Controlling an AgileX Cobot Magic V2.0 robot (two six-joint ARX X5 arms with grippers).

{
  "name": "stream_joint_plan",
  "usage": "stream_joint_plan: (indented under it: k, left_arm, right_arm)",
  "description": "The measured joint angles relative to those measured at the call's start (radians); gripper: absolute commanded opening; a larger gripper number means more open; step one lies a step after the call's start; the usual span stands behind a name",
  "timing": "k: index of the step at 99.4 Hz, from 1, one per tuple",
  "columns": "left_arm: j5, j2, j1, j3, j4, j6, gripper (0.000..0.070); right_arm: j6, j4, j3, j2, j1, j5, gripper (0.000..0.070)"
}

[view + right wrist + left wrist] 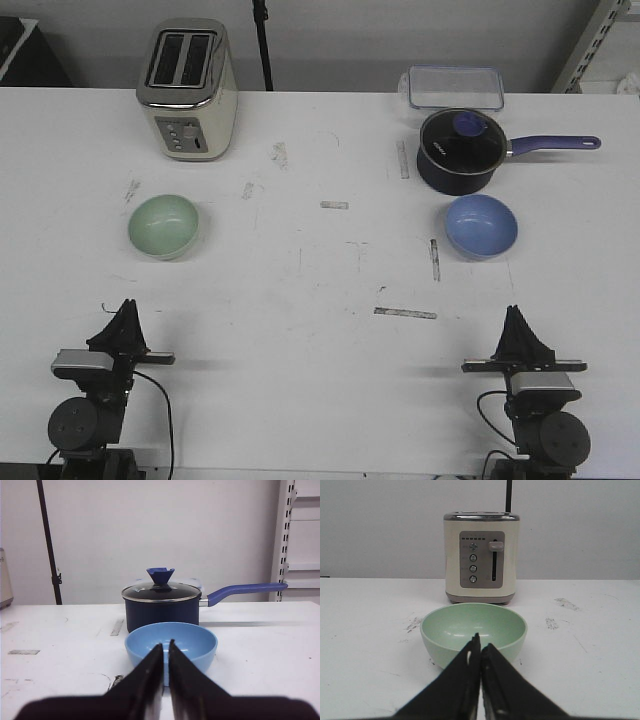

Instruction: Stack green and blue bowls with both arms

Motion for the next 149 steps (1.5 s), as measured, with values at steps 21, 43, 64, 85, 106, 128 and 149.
stream_joint_plan:
  k: [21,43,64,85,106,128,149]
  left_arm:
    - [0.0,0.0,0.0,0.0,0.0,0.0,0.0001]
    - [0.0,0.0,0.0,0.0,0.0,0.0,0.0001]
    - [0.0,0.0,0.0,0.0,0.0,0.0,0.0001]
    - [0.0,0.0,0.0,0.0,0.0,0.0,0.0001]
    - [0.0,0.0,0.0,0.0,0.0,0.0,0.0001]
    - [0.0,0.0,0.0,0.0,0.0,0.0,0.0001]
    - [0.0,0.0,0.0,0.0,0.0,0.0,0.0001]
  right_arm:
    - [0.0,0.0,0.0,0.0,0.0,0.0,0.0008]
    - [0.003,0.0,0.0,0.0,0.0,0.0,0.0008]
    - [0.002,-0.055,0.065,0.001,0.0,0.001,0.0009]
    - [-0.035,-0.175,0.191,0.089,0.0,0.003,0.0009]
    - [-0.045,-0.272,0.34,0.282,0.0,0.004,0.0008]
    - [-0.045,-0.29,0.504,0.554,0.0,0.004,0.0008]
    - [-0.044,-0.315,0.697,0.863,0.0,0.004,0.0008]
